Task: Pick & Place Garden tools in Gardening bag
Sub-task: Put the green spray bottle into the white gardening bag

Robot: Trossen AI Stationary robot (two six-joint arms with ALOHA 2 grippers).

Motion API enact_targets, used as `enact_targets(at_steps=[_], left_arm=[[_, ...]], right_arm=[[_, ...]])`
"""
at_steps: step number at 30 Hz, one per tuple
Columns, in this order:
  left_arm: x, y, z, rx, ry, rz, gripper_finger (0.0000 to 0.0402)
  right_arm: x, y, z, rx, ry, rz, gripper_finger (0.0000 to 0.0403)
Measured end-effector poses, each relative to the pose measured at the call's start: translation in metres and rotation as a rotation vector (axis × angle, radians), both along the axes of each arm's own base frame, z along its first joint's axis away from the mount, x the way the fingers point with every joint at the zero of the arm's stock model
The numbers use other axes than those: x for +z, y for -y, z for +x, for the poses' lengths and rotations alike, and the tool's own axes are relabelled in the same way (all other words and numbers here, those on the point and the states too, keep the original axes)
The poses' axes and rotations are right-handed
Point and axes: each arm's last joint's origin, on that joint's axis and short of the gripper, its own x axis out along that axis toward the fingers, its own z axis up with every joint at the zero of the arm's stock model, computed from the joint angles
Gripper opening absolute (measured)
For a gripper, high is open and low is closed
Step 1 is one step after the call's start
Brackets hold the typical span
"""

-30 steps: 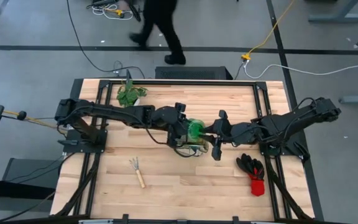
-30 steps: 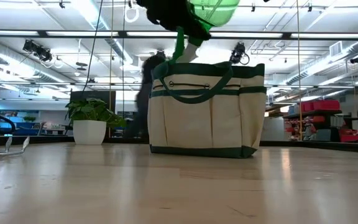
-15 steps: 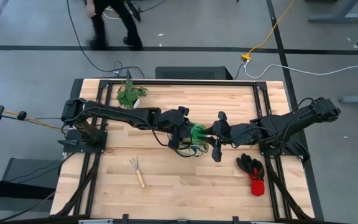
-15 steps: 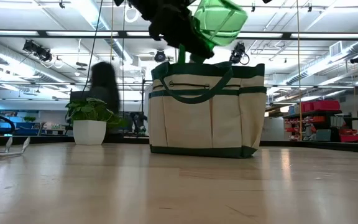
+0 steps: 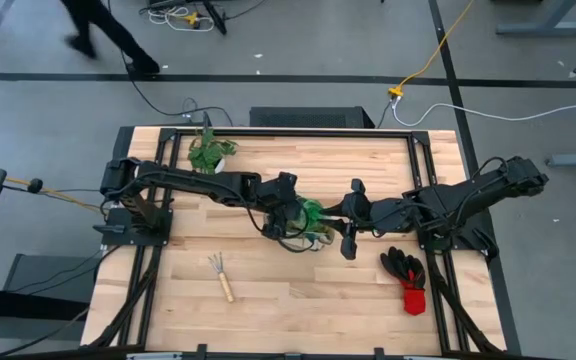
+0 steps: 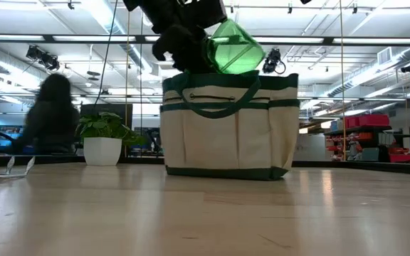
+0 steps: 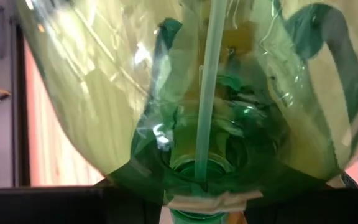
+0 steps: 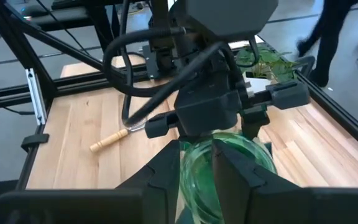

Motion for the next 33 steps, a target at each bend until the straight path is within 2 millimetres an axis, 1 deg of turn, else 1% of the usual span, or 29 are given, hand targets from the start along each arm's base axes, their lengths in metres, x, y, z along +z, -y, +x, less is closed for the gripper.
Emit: enact_targets(at_steps=[12, 33], left_arm=[[-0.008, 0.000, -0.009, 0.055, -0.112, -0.017, 0.0164], [-0.012, 0.000, -0.014, 0.061, -0.170, -0.049, 0.0165]], right_arm=[[0.000, 0.000, 0.000, 0.000, 0.000, 0.000, 0.0094], [0.000, 0.000, 0.000, 0.000, 0.000, -0.001, 0.0094]])
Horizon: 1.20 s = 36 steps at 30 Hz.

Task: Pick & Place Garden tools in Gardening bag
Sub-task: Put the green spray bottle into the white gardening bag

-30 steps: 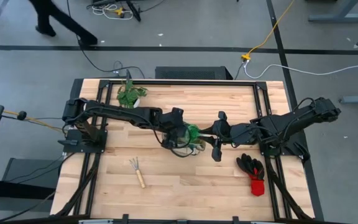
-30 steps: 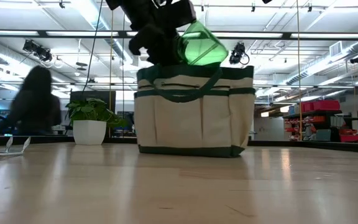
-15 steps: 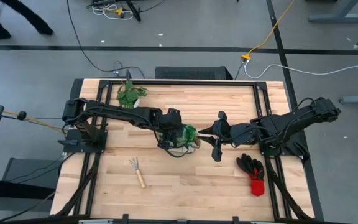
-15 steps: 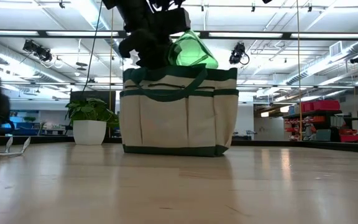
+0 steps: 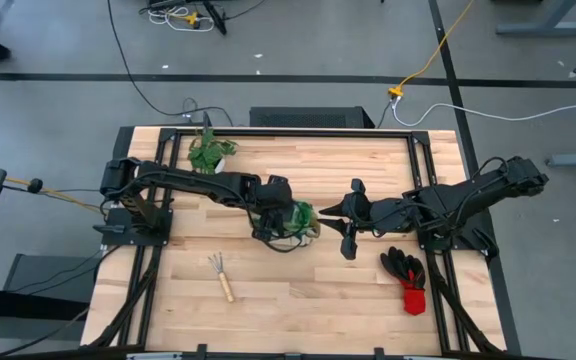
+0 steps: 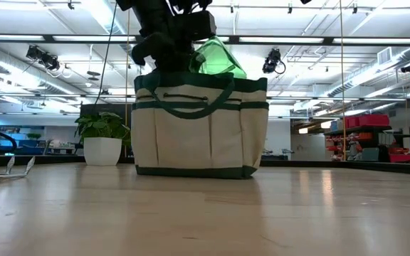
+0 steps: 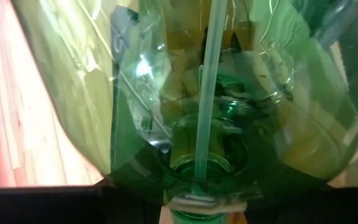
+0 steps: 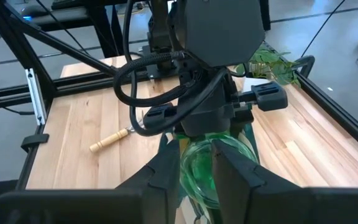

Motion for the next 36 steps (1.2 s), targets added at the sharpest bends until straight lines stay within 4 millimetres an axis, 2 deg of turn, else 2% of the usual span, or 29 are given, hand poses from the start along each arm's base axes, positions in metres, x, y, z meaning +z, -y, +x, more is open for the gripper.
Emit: enact_targets(at_steps=[7, 12, 22, 29, 36], left_arm=[[-0.001, 0.000, -0.001, 0.024, -0.013, -0.011, 0.0172], [-0.001, -0.001, -0.002, 0.089, -0.006, 0.000, 0.0196], [-0.002, 0.002, -0.004, 0.078, -0.037, -0.012, 0.0237], [-0.003, 0.004, -0.008, 0.090, -0.069, 0.039, 0.0243], [0.017, 0.006, -0.012, 0.098, -0.140, 0.078, 0.0243]], right_arm=[[0.000, 0.000, 0.000, 0.000, 0.000, 0.000, 0.0094], [0.000, 0.000, 0.000, 0.000, 0.000, 0.000, 0.0094], [-0.001, 0.000, 0.000, 0.000, -0.007, -0.003, 0.0094], [-0.001, 0.000, 0.000, 0.000, -0.008, -0.003, 0.0094], [-0.001, 0.000, -0.001, 0.000, -0.017, -0.006, 0.0094]])
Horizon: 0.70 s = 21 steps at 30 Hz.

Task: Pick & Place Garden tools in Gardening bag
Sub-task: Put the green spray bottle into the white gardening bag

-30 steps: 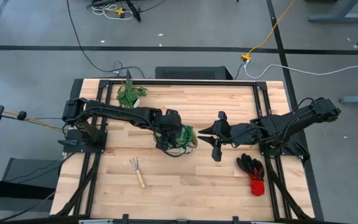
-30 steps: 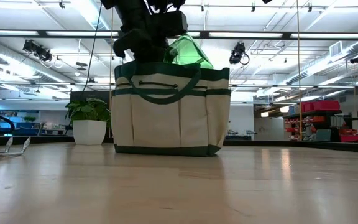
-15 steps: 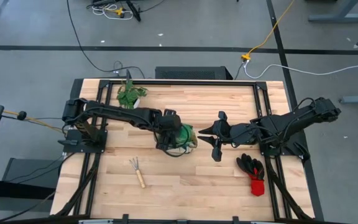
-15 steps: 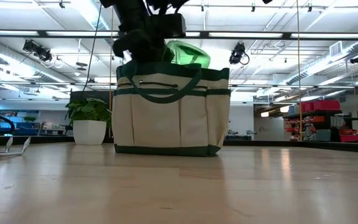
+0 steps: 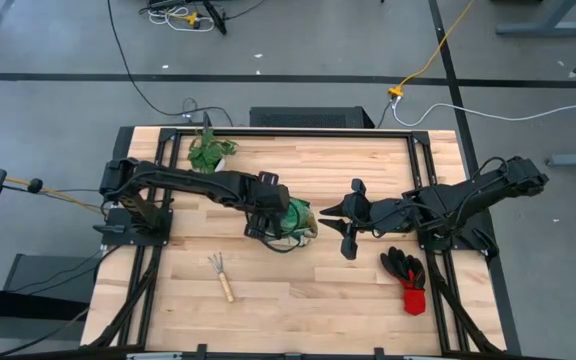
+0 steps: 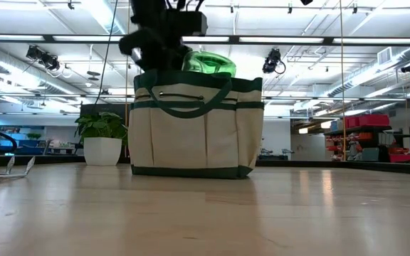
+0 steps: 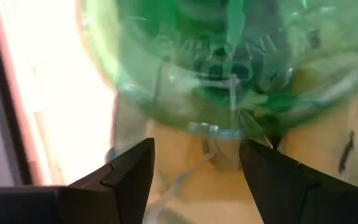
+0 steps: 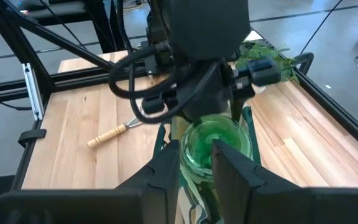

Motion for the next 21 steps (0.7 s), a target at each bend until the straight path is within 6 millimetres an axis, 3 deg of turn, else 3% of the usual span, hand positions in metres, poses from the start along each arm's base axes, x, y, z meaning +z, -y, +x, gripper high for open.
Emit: enact_targets(at_steps=[12, 17, 21], left_arm=[[0.059, 0.001, 0.010, 0.012, 0.147, -0.037, 0.0241], [0.055, 0.003, 0.014, -0.009, 0.188, -0.083, 0.0227], [0.036, 0.003, 0.017, -0.016, 0.195, -0.089, 0.0211]], right_arm=[[0.000, 0.000, 0.000, 0.000, -0.004, -0.001, 0.0094], [0.000, 0.000, 0.000, 0.000, -0.004, -0.001, 0.0094], [0.000, 0.000, 0.000, 0.000, -0.004, -0.001, 0.0094]])
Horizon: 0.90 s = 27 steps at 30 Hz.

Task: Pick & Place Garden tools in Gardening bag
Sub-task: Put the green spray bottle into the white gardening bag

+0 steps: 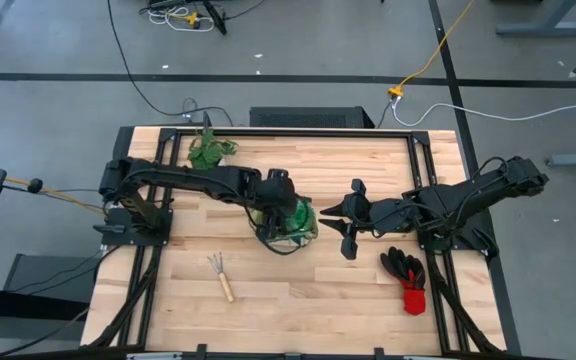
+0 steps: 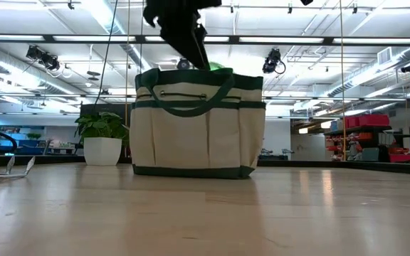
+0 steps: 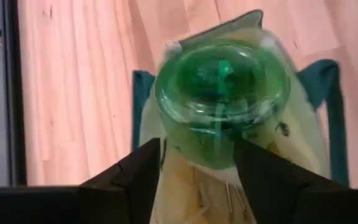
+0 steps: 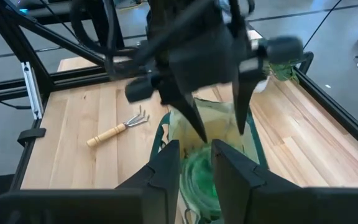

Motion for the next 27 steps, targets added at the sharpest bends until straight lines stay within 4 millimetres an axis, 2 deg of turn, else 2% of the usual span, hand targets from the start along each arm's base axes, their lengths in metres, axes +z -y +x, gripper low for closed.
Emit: enact_targets(at_steps=[5, 10, 16, 27], left_arm=[[-0.022, 0.000, 0.001, -0.020, 0.005, 0.014, 0.0193], [-0.023, 0.000, 0.003, -0.023, 0.029, 0.007, 0.0183], [-0.021, 0.003, 0.015, -0.071, 0.135, -0.083, 0.0177], [-0.072, -0.005, 0.036, -0.053, 0.003, -0.065, 0.0177]], right_arm=[[0.000, 0.000, 0.000, 0.000, 0.000, 0.000, 0.0094], [0.000, 0.000, 0.000, 0.000, 0.000, 0.000, 0.0094], [0.000, 0.000, 0.000, 0.000, 0.000, 0.000, 0.0094], [-0.002, 0.000, -0.001, -0.007, -0.020, 0.007, 0.0094]])
